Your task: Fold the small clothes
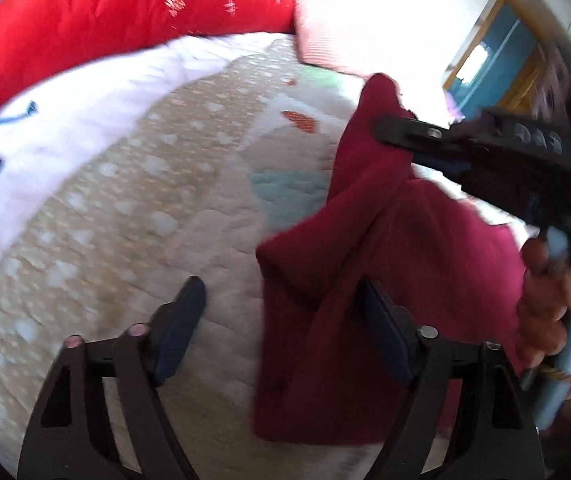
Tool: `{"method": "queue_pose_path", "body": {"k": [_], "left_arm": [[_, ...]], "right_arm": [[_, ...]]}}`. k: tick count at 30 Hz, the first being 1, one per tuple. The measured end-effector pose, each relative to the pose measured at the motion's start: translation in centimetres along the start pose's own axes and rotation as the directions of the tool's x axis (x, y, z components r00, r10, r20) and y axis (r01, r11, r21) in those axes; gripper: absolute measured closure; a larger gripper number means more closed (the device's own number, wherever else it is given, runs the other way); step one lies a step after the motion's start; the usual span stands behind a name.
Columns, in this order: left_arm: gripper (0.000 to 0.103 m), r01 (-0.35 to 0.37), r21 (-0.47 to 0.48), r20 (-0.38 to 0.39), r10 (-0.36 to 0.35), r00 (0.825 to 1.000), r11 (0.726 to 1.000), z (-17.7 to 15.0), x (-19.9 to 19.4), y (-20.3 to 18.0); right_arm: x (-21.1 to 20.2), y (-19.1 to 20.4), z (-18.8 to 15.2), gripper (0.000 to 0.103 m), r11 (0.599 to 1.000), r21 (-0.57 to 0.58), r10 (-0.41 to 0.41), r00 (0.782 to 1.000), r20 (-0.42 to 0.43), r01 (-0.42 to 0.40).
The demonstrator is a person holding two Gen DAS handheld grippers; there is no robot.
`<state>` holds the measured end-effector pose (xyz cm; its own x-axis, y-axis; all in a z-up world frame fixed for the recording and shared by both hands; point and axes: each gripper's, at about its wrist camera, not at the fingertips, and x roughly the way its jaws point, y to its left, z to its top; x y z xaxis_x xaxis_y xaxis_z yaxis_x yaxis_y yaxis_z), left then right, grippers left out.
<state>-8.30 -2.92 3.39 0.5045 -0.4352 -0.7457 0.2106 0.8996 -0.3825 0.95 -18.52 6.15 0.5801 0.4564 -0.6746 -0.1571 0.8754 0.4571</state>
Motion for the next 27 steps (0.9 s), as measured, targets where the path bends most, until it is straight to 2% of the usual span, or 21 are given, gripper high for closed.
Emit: {"method": "queue_pose_path", "body": {"k": [1,2,3,4,9,12,15,16,18,20,22,24,26,27], "left_arm": [[0.057,0.062,-0.012,-0.015,-0.062,0.998,0.998,0.0,-0.3,-0.5],[0.062,0.111,-0.004,-0.028,-0.112,0.993,0.994,0.1,-0.7,-1.4],[0.066,0.122,0.029,-0.02,-0.121,0.992,0.992,0.0,-1.4,-2.6],[0.074,0.125,0.061,-0.006,-0.124,0.992,0.99,-0.2,-2.1,-3.8],[0.075,0.246,0.173,0.0,-0.25,0.968,0.954,-0.9,-5.1,-10.7],[0.076,0.313,0.24,-0.041,-0.312,0.949,0.919,-1.7,-5.3,-15.1],[0.076,0.318,0.313,-0.09,-0.305,0.948,0.895,-3.1,-3.6,-19.2],[0.078,0.322,0.333,-0.113,-0.302,0.947,0.886,-3.8,-2.5,-20.5],[0.079,0.341,0.356,-0.175,-0.296,0.939,0.87,-5.5,0.2,-23.0],[0.086,0.337,0.382,-0.218,-0.27,0.938,0.861,-6.8,3.2,-24.8],[0.087,0.328,0.391,-0.237,-0.25,0.939,0.86,-7.7,4.9,-25.7],[0.087,0.318,0.394,-0.236,-0.239,0.942,0.862,-7.9,5.7,-25.8],[0.086,0.332,0.398,-0.253,-0.246,0.936,0.855,-7.5,4.8,-25.6],[0.083,0.338,0.404,-0.255,-0.25,0.934,0.85,-7.4,4.2,-25.7]], "right_arm": [[-1.7,-1.0,-0.4,0.09,0.998,0.043,0.044,0.998,0.043,-0.046],[-2.8,-1.5,-0.8,0.09,0.996,0.064,0.065,0.995,0.071,-0.069],[-3.7,-1.6,-1.1,0.091,0.993,0.081,0.077,0.993,0.093,-0.085],[-5.0,-2.2,-1.4,0.091,0.99,0.097,0.093,0.988,0.12,-0.105],[-12.5,-3.9,-2.9,0.092,0.984,0.095,0.123,0.962,0.243,-0.149],[-17.4,-5.1,-3.9,0.092,0.988,0.084,0.101,0.947,0.306,-0.132],[-21.6,-7.4,-5.3,0.094,0.992,0.115,0.01,0.937,0.351,-0.053],[-22.6,-8.5,-6.0,0.099,0.991,0.131,-0.026,0.935,0.353,-0.022],[-23.6,-10.6,-7.0,0.099,0.983,0.181,-0.066,0.934,0.351,0.001],[-23.7,-13.2,-8.3,0.099,0.966,0.245,-0.161,0.936,0.313,0.084],[-22.9,-15.5,-9.8,0.099,0.943,0.306,-0.218,0.94,0.262,0.133],[-22.9,-17.1,-11.2,0.097,0.923,0.371,-0.203,0.947,0.25,0.099],[-23.9,-17.7,-12.7,0.095,0.912,0.405,-0.178,0.946,0.272,0.055],[-24.4,-17.5,-13.1,0.087,0.915,0.4,-0.168,0.944,0.284,0.042]]}}
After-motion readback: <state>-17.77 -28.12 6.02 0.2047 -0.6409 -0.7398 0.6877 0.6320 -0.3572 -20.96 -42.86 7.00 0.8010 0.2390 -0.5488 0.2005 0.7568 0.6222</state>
